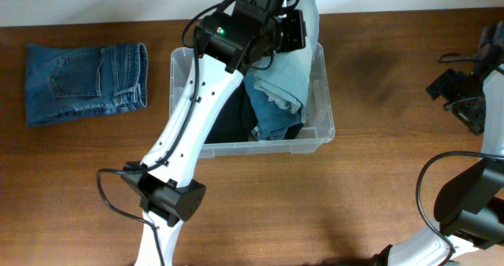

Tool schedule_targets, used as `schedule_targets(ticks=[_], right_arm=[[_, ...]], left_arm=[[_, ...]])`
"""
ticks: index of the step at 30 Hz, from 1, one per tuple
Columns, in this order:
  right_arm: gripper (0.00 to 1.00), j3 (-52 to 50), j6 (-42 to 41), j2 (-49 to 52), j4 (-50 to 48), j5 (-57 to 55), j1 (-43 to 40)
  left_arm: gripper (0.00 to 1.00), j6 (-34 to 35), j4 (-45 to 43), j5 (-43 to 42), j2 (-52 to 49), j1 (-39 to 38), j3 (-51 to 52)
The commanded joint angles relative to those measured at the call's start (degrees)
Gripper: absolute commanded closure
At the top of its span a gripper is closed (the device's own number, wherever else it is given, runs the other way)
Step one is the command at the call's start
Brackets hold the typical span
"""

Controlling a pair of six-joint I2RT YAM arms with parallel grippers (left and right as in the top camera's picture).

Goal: Pack container

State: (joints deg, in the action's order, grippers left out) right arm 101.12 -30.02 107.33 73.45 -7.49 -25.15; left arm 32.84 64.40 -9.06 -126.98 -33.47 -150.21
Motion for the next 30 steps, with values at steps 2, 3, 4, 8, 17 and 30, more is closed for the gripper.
schedule_targets(ticks=[2,3,4,8,17,30], right_arm=[[0.02,-0.11,-0.5,0.09,0.02,-0.7,0.0],[0.02,-0.11,-0.5,0.09,0.02,-0.7,0.0],[0.02,-0.11,-0.5,0.09,0.02,-0.7,0.0],[0.02,-0.11,-0.5,0.09,0.02,-0.7,0.0],[0.02,-0.11,-0.5,0.09,0.02,-0.7,0.0],[0.02,-0.11,-0.5,0.09,0.02,-0.7,0.0]], left_arm=[[0.99,1.03,-1.95,-0.11,0.57,-2.43,-1.03],[0.99,1.05,-2.19,-0.11,0.57,-2.75,-1.09],[0.99,1.05,-2.32,-0.11,0.57,-2.99,-1.16],[0.99,1.05,-2.25,-0.66,0.61,-3.13,-1.92],[0.99,1.03,-0.07,-4.66,0.87,-3.13,-3.28],[0.99,1.68,3.87,-2.86,0.83,-2.91,-2.78]])
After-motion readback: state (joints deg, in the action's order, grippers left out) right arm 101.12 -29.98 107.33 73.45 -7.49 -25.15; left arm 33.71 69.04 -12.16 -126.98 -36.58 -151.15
